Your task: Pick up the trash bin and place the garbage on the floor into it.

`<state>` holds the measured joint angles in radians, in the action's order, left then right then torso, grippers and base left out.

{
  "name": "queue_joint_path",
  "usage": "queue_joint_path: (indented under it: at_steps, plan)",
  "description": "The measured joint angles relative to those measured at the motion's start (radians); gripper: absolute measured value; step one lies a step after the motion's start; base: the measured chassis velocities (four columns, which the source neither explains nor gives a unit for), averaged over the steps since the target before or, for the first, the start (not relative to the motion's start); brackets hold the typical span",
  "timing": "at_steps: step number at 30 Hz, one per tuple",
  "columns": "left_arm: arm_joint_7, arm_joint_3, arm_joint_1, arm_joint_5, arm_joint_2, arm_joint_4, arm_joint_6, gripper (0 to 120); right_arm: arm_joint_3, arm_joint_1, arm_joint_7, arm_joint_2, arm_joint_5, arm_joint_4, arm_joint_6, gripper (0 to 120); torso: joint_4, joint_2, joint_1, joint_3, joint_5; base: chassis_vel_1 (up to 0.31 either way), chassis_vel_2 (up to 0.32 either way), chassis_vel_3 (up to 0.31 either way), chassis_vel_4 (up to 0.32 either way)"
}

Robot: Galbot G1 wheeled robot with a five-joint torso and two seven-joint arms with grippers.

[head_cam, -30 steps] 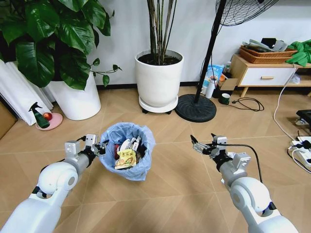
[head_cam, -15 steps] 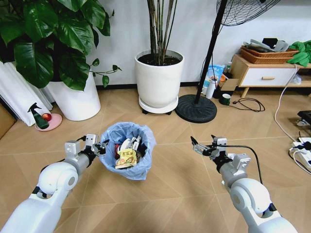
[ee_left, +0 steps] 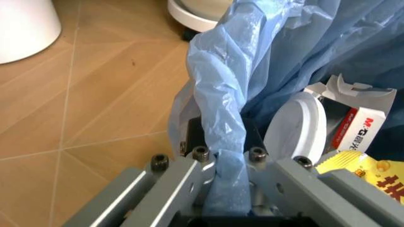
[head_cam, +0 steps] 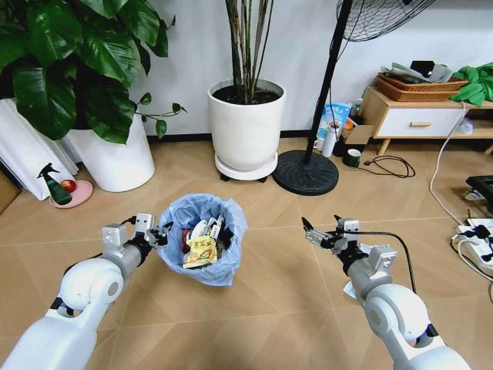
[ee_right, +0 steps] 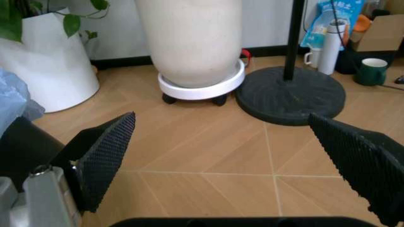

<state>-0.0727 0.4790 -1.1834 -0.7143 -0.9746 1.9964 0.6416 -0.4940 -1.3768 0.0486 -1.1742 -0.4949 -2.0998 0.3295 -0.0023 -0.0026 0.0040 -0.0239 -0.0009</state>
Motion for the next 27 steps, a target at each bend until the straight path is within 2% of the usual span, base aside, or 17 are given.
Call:
queue_joint_path:
  at_steps: [27]
  plan:
    - [-0.001, -0.005, -0.014, 0.003, -0.004, 0.012, -0.001, 0, -0.001, -0.016, -0.003, -0.006, 0.002, 0.001, -0.002, 100, 0.0001, 0.0, 0.0, 0.0, 0.0, -0.11, -0.111, 0.115, 0.116]
